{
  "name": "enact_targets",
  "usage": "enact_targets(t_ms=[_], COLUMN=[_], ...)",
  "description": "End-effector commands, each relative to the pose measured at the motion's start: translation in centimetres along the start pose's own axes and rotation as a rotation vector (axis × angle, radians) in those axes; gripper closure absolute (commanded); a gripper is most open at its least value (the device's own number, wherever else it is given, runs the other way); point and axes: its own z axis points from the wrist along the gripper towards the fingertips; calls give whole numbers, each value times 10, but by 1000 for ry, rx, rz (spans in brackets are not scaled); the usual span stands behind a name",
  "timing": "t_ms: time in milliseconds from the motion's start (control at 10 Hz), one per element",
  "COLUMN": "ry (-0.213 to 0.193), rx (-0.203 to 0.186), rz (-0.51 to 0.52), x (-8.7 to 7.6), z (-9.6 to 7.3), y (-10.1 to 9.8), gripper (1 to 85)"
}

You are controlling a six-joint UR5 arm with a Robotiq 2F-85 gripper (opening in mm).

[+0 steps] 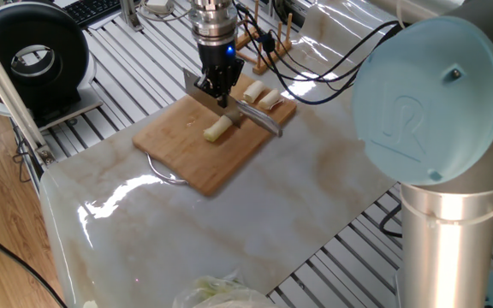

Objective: Chop the scallions

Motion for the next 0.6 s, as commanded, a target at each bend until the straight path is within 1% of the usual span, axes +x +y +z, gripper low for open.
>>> enact_targets(t_ms=[0, 100, 300, 500], ry=[-42, -57, -110, -130], rx=[-6, -3, 11, 11], rz=[11, 10, 4, 5], x=[-12, -15, -29, -33], z=[7, 9, 8, 9], y=[2, 2, 0, 2], gripper=[843, 843, 843, 843])
